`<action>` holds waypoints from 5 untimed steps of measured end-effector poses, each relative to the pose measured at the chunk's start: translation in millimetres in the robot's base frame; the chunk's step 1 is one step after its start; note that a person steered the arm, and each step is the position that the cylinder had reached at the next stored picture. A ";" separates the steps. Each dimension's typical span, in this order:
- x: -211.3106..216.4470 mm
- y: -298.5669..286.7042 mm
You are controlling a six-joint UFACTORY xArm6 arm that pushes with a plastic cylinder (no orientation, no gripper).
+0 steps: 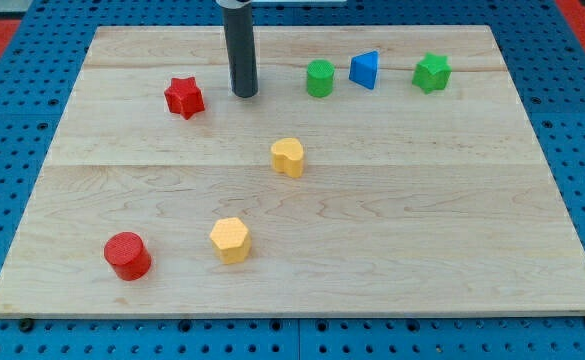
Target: Push the green circle slightly towards the top of the board
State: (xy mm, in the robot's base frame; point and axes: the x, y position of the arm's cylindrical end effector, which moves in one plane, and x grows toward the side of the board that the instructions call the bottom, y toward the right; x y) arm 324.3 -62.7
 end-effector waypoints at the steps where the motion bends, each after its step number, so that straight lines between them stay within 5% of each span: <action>1: 30.1 14.9; 3: 28.7 78.1; 5: 9.9 74.3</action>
State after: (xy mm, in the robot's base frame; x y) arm 334.3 11.6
